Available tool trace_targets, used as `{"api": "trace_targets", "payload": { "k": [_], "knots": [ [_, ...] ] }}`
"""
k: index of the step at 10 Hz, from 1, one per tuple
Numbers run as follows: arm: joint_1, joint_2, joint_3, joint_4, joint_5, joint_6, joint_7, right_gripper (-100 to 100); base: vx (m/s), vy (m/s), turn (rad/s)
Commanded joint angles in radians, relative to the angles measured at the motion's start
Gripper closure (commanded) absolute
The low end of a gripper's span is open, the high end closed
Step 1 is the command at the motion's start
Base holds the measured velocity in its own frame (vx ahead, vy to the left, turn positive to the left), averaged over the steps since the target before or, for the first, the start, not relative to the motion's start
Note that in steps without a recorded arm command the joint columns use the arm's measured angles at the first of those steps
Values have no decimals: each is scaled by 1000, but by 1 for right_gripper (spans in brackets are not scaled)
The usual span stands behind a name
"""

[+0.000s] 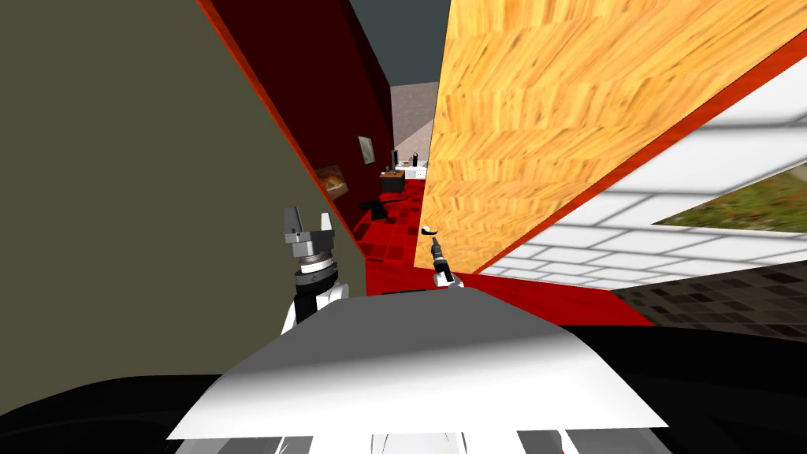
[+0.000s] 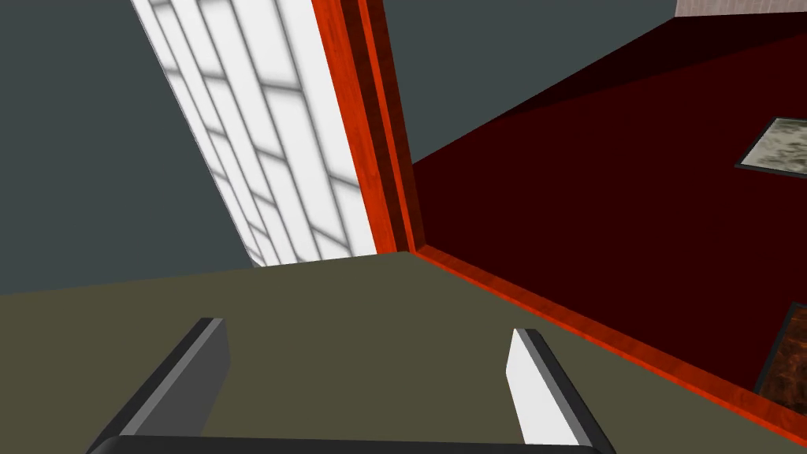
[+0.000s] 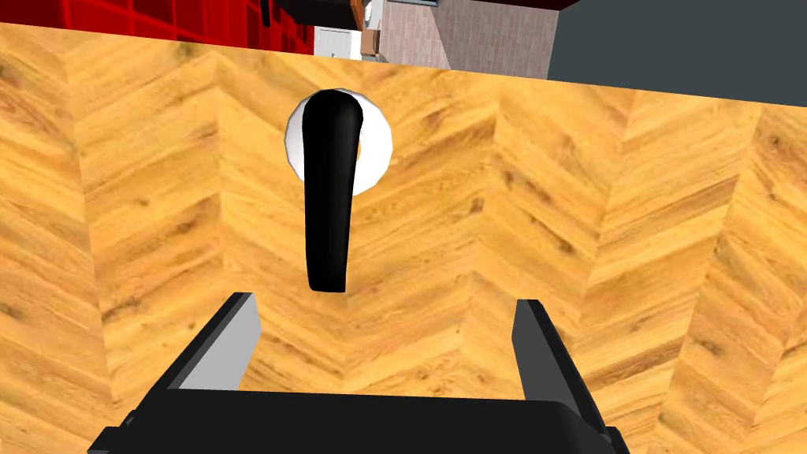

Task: Pull the door open

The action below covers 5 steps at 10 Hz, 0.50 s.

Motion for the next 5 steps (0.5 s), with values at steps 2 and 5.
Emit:
{"api": "trace_targets", "payload": {
  "k": [2,5],
  "knots": [
    [-17,-12,-26,41,-15,-14,-5,-100,-1,-16,32],
    [-18,-11,-48,51,-26,-12,-5,-100,35,13,19]
  ]
}}
